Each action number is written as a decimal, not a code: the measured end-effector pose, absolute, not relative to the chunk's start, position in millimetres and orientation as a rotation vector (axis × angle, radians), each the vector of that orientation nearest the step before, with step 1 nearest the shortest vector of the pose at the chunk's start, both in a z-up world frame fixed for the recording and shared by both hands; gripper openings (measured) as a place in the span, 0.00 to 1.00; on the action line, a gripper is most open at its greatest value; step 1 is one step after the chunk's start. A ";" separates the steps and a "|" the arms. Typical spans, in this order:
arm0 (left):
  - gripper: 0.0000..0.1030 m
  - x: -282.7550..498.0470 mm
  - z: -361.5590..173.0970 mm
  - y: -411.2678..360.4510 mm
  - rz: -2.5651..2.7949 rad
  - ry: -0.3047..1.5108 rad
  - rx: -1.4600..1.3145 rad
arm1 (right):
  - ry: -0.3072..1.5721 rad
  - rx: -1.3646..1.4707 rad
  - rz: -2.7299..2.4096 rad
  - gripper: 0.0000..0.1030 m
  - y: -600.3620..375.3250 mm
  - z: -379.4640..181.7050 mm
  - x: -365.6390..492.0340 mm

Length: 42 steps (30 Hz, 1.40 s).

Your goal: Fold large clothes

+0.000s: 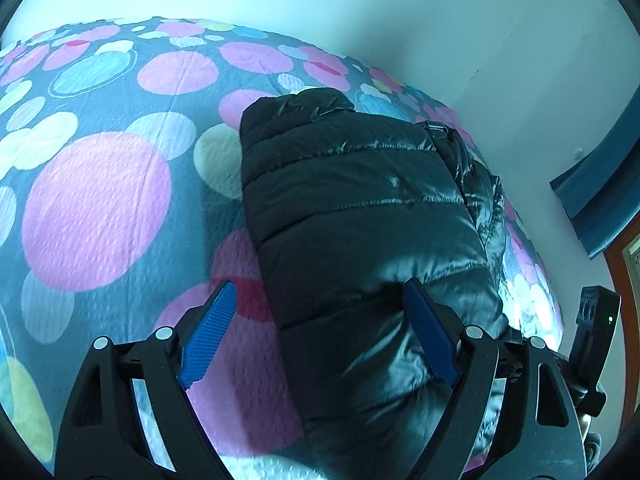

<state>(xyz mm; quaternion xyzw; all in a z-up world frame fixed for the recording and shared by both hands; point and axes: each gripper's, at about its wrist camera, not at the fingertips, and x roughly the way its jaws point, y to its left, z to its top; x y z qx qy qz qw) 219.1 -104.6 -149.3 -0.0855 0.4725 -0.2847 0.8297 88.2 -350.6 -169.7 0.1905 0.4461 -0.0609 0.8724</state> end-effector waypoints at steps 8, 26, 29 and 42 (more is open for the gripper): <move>0.82 228.9 -149.7 -113.7 -0.603 1.000 -0.154 | 0.906 0.465 -0.082 0.44 -359.3 -159.6 83.0; 0.82 232.4 -151.4 -111.8 -0.611 1.010 -0.166 | 0.912 0.595 -0.110 0.63 -422.1 -164.5 118.7; 0.82 233.2 -152.1 -113.1 -0.614 1.012 -0.168 | 0.922 0.642 -0.057 0.63 -424.3 -173.2 130.0; 0.83 235.1 -155.4 -117.3 -0.618 1.016 -0.177 | 0.938 0.738 0.032 0.63 -429.7 -192.9 152.4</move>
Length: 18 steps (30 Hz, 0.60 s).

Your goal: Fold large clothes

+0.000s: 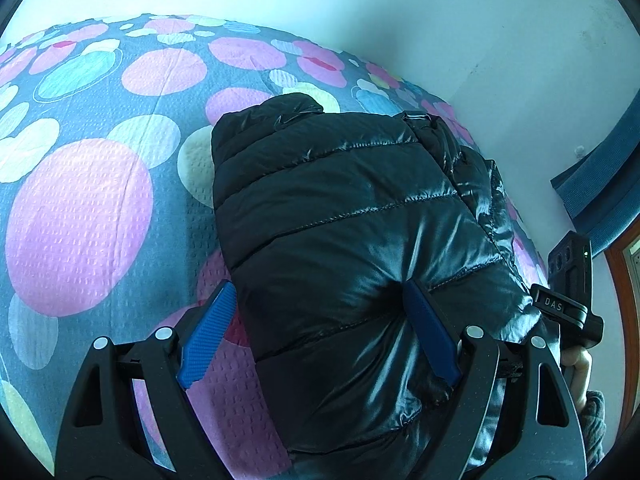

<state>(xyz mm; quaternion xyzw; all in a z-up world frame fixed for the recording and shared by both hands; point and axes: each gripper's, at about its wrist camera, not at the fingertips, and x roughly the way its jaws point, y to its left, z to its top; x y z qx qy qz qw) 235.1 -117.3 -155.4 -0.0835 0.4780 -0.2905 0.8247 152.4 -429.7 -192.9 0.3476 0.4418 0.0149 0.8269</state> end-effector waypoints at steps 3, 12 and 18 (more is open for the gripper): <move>0.85 235.6 -156.4 -117.7 -0.618 1.018 -0.181 | 0.931 0.755 0.042 0.63 -429.6 -195.5 148.8; 0.85 236.9 -159.8 -119.5 -0.609 1.019 -0.186 | 0.941 0.720 0.033 0.63 -416.8 -202.4 153.7; 0.85 235.3 -156.9 -118.8 -0.623 1.008 -0.162 | 0.951 0.682 0.054 0.46 -406.7 -201.9 156.0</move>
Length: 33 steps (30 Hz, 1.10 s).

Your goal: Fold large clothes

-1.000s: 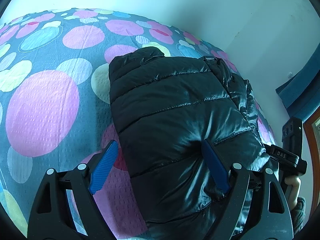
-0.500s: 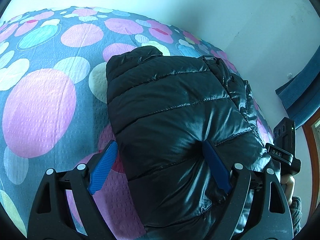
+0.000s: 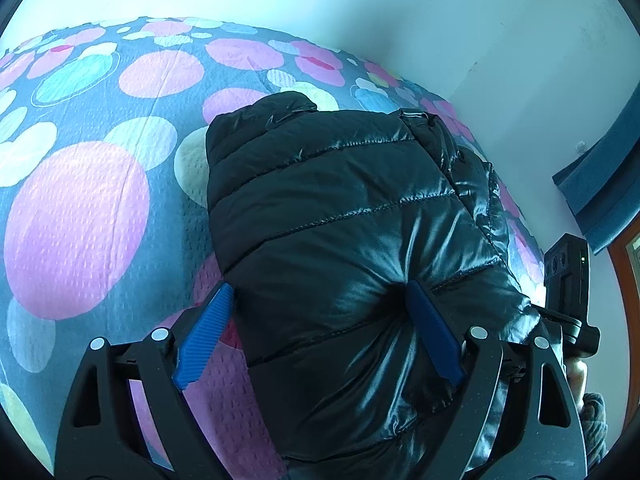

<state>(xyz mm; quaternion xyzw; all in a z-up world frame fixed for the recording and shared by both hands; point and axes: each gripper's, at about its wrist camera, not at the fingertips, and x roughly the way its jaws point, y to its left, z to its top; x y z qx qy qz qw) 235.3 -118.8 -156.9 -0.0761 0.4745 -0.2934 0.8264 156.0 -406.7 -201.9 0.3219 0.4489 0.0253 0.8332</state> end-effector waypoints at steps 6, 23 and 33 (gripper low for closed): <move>0.94 242.8 -166.8 -109.3 -0.638 1.066 -0.215 | 0.938 0.633 0.036 0.45 -398.8 -200.3 159.1; 0.75 236.3 -154.3 -125.2 -0.751 1.082 -0.191 | 0.834 0.597 0.023 0.30 -374.4 -192.8 132.6; 0.74 233.8 -117.1 -88.7 -0.679 0.995 -0.136 | 0.805 0.603 0.099 0.27 -335.7 -176.9 149.8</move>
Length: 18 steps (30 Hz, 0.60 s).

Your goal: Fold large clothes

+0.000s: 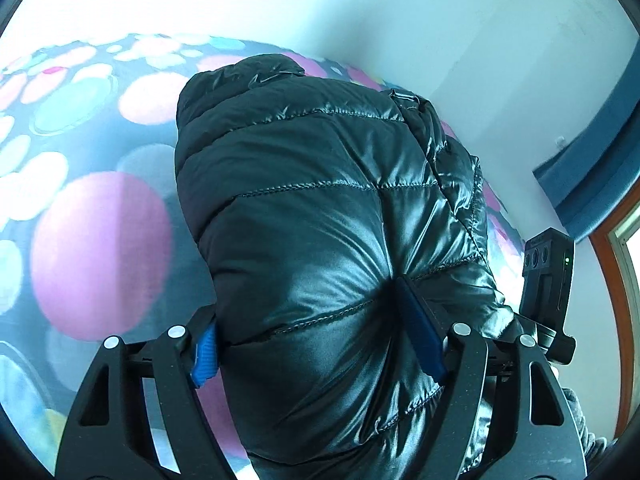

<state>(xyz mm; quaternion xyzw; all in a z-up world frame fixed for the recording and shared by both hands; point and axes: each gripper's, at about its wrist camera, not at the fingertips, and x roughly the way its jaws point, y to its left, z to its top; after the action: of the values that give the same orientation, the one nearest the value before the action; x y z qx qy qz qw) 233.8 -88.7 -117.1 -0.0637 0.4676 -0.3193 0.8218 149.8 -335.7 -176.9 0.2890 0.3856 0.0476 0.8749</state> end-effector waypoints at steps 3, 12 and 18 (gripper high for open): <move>0.74 240.6 -111.3 -68.0 -0.642 0.982 -0.144 | 0.803 0.589 0.131 0.27 -316.8 -170.3 164.8; 0.74 268.0 -106.2 -11.7 -0.549 0.957 -0.172 | 0.815 0.554 0.206 0.27 -266.3 -160.3 212.2; 0.74 286.7 -117.6 17.9 -0.511 0.965 -0.200 | 0.839 0.524 0.229 0.27 -238.7 -162.8 241.4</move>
<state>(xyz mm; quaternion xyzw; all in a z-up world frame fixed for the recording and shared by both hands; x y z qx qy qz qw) 286.7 17.9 -117.6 -0.0949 0.4580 -0.2428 0.8499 241.4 -238.7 -162.8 0.2508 0.4019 0.1095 0.8738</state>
